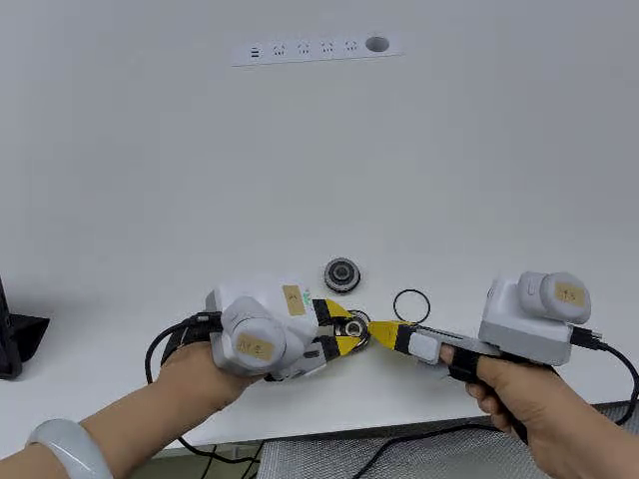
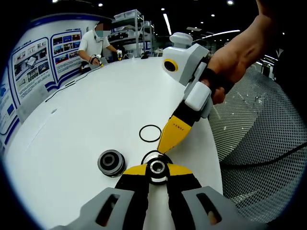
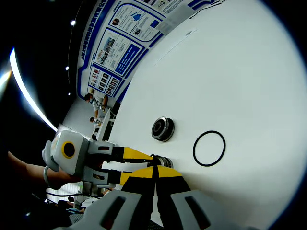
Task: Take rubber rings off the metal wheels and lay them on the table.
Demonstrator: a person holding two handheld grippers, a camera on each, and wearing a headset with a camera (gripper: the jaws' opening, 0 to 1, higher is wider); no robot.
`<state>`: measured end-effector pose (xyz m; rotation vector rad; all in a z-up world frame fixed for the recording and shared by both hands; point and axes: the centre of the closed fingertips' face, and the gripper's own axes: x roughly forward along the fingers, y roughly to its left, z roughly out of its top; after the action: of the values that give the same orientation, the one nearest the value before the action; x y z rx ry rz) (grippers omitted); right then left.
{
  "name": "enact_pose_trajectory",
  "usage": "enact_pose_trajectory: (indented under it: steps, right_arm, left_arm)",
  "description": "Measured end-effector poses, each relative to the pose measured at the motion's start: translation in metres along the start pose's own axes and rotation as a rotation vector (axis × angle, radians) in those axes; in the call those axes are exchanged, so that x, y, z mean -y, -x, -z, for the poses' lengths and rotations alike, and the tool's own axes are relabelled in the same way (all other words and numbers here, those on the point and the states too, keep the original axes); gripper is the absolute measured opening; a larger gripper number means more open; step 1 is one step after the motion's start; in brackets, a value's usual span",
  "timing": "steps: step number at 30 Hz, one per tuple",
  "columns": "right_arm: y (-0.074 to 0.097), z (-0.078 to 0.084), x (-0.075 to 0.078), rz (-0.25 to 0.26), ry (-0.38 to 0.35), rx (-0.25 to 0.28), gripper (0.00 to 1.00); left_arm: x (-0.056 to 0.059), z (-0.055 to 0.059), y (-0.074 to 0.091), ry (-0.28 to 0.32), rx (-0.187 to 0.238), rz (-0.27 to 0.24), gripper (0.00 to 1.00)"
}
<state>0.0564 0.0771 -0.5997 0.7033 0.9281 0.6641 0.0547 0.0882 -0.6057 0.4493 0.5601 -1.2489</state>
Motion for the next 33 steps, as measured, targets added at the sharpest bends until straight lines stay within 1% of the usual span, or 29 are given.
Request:
enact_pose_trajectory:
  steps: [6, 12, 14, 17, 23, 25, 30, 33]
  right_arm:
    - [0.0, 0.001, 0.0, 0.001, 0.0, -0.002, 0.02]
    - [0.0, 0.001, -0.001, 0.0, 0.0, -0.004, 0.02]
    - [0.0, 0.001, -0.001, -0.002, 0.0, -0.005, 0.02]
    - [0.0, 0.0, -0.002, -0.004, 0.0, -0.005, 0.02]
    - [0.001, 0.0, -0.003, -0.009, 0.001, -0.005, 0.02]
    - [0.001, 0.001, -0.004, -0.012, -0.001, -0.006, 0.02]
    - [0.001, 0.002, -0.005, -0.016, -0.001, -0.008, 0.02]
    - [0.001, 0.003, -0.005, -0.017, -0.002, -0.009, 0.02]
  left_arm:
    - [0.001, -0.004, 0.001, -0.012, 0.02, 0.002, 0.18]
    - [0.002, -0.004, 0.005, -0.015, 0.03, -0.008, 0.24]
    - [-0.001, -0.002, 0.006, -0.01, 0.027, -0.021, 0.28]
    - [-0.004, 0.003, 0.008, 0.0, 0.02, -0.032, 0.32]
    - [-0.008, 0.008, 0.011, 0.02, 0.018, -0.054, 0.39]
    - [-0.009, 0.01, 0.012, 0.023, 0.014, -0.063, 0.43]
    - [-0.01, 0.013, 0.015, 0.032, 0.011, -0.067, 0.45]
    - [-0.011, 0.014, 0.016, 0.036, 0.01, -0.076, 0.48]
